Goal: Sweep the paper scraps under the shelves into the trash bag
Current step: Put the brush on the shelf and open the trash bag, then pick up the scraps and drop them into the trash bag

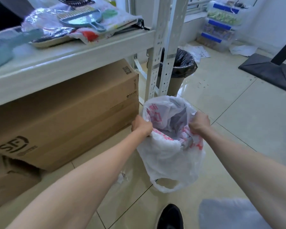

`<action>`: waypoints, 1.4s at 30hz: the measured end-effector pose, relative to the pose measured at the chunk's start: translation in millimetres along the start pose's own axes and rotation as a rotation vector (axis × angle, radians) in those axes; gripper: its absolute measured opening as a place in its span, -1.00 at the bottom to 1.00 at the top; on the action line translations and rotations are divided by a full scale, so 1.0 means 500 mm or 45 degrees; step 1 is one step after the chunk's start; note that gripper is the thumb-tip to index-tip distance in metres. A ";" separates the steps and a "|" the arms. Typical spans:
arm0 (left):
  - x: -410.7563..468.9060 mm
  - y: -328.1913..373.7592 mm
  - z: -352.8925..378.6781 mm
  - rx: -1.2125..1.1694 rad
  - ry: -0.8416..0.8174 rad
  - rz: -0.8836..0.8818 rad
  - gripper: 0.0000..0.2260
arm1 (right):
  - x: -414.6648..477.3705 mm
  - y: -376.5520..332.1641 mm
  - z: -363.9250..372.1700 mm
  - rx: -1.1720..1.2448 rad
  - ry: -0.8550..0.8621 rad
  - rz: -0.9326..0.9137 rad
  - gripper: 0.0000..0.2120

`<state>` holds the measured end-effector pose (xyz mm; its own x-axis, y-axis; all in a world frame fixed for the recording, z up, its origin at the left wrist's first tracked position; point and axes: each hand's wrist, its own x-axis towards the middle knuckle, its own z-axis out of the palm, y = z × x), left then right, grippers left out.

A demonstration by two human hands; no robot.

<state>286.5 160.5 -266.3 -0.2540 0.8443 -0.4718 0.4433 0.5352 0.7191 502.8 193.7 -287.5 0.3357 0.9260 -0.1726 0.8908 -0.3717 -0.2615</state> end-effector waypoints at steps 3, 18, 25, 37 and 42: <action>-0.016 -0.035 -0.035 -0.026 0.026 -0.029 -0.65 | -0.037 -0.024 0.008 0.070 -0.005 0.004 -0.84; -0.051 -0.128 -0.182 0.160 0.088 0.165 -0.54 | -0.167 -0.189 -0.037 -0.337 0.117 -0.248 -0.61; -0.079 -0.242 -0.268 0.412 0.025 0.159 -0.41 | -0.252 -0.344 0.022 -0.022 -0.134 -0.778 -0.82; -0.011 -0.457 -0.185 0.599 -0.186 0.040 -0.31 | -0.301 -0.388 0.328 -0.227 -0.757 -0.775 -0.67; 0.035 -0.516 -0.117 0.694 -0.352 0.049 -0.17 | -0.303 -0.322 0.428 -0.447 -0.918 -0.711 -0.60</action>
<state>117.3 38.8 -430.3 -0.0291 0.7854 -0.6183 0.8424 0.3522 0.4078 243.1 99.1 -422.6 -0.3264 0.6566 -0.6800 0.9444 0.2575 -0.2047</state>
